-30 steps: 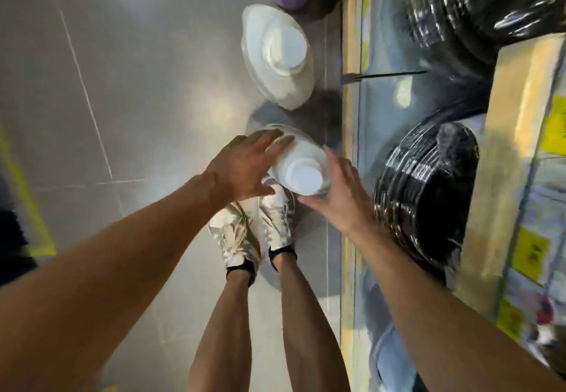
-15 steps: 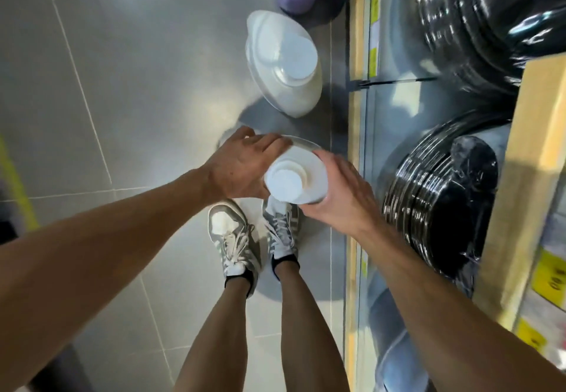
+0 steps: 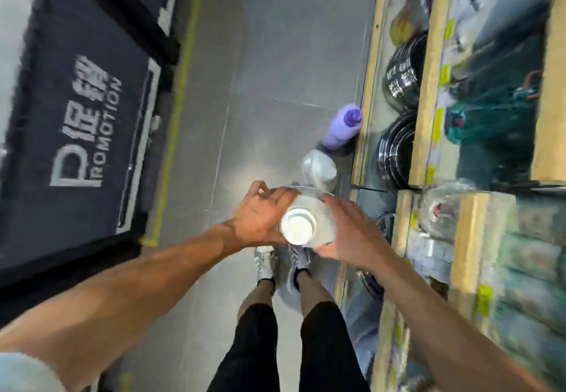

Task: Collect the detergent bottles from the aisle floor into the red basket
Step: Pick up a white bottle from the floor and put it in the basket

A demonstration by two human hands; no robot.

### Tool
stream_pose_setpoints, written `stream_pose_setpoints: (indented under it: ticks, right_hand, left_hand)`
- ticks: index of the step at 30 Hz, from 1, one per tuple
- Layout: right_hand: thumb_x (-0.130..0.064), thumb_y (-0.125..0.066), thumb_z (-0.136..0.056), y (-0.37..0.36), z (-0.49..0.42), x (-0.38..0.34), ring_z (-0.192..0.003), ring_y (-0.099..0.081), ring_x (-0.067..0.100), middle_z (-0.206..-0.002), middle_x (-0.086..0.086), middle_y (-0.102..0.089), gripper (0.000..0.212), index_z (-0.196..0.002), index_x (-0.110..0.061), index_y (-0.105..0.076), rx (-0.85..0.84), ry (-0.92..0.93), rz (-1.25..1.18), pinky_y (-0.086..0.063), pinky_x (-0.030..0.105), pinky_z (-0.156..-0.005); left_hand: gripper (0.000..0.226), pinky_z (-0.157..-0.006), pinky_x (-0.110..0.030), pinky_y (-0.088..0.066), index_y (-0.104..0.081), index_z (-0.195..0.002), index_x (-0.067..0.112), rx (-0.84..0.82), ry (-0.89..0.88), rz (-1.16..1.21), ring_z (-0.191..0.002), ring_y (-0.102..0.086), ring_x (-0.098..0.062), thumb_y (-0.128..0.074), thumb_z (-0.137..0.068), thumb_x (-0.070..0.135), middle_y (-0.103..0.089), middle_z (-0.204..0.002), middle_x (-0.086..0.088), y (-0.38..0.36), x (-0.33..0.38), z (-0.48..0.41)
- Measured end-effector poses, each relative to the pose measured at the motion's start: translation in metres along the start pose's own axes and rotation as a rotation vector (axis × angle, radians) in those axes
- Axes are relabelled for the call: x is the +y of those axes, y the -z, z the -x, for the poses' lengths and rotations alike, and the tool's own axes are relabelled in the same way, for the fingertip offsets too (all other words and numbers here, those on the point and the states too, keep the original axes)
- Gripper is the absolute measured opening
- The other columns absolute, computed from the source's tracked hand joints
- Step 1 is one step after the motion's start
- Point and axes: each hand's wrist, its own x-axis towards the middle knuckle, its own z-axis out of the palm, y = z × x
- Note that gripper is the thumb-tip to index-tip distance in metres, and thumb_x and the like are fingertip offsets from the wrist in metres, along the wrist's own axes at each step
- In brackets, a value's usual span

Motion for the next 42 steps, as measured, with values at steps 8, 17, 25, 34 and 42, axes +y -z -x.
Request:
stream_pose_setpoints:
  ticks: [8,17,25,34,42]
  right_hand:
    - [-0.075,-0.067,-0.06,0.12,0.125,-0.183,-0.128,-0.05,0.007,-0.138,-0.024,-0.049,0.094,-0.144,-0.051,-0.034,0.008,0.428,0.168,-0.049,0.038,-0.102]
    - [-0.062,-0.08,-0.056,0.119,0.175,-0.358,-0.119,-0.056,0.014,-0.127,-0.019,-0.056,0.088,-0.132,-0.051,-0.037,-0.318,0.897,0.46,-0.05,0.043,-0.096]
    - [-0.062,-0.083,-0.054,0.012,0.271,-0.474,-0.112,-0.061,0.01,-0.125,-0.02,-0.062,0.087,-0.128,-0.053,-0.037,-0.564,1.23,0.79,-0.052,0.037,-0.094]
    - [-0.068,-0.083,-0.055,-0.19,0.432,-0.54,-0.114,-0.06,0.004,-0.125,-0.025,-0.06,0.092,-0.134,-0.051,-0.04,-0.895,1.522,1.047,-0.05,0.035,-0.098]
    - [-0.063,-0.086,-0.056,-0.357,0.564,-0.592,-0.116,-0.058,0.004,-0.127,-0.027,-0.058,0.092,-0.135,-0.048,-0.042,-1.13,1.794,1.191,-0.05,0.033,-0.098]
  left_hand:
    - [0.085,-0.083,-0.038,-0.038,-0.053,-0.128,0.021,0.368,0.319,0.034,-0.096,-0.065,-0.017,-0.055,-0.062,0.074,-0.065,-0.106,0.006,0.182,0.103,0.208]
    - [0.085,-0.102,-0.042,-0.035,-0.044,-0.127,0.034,0.573,0.919,0.182,-0.106,-0.059,-0.012,-0.071,-0.051,0.06,-0.055,-0.113,0.02,0.187,0.175,0.384]
    - [0.074,-0.086,-0.035,-0.04,-0.043,-0.117,0.038,0.819,1.344,0.324,-0.091,-0.058,-0.009,-0.067,-0.051,0.061,-0.054,-0.107,0.019,0.107,0.275,0.518]
    - [0.073,-0.091,-0.031,-0.037,-0.043,-0.114,0.041,1.097,1.761,0.611,-0.082,-0.05,-0.007,-0.076,-0.05,0.052,-0.054,-0.102,0.023,-0.025,0.421,0.664]
    - [0.079,-0.093,-0.024,-0.033,-0.042,-0.12,0.044,1.305,2.134,0.692,-0.09,-0.047,-0.005,-0.077,-0.05,0.051,-0.054,-0.101,0.028,-0.093,0.514,0.771]
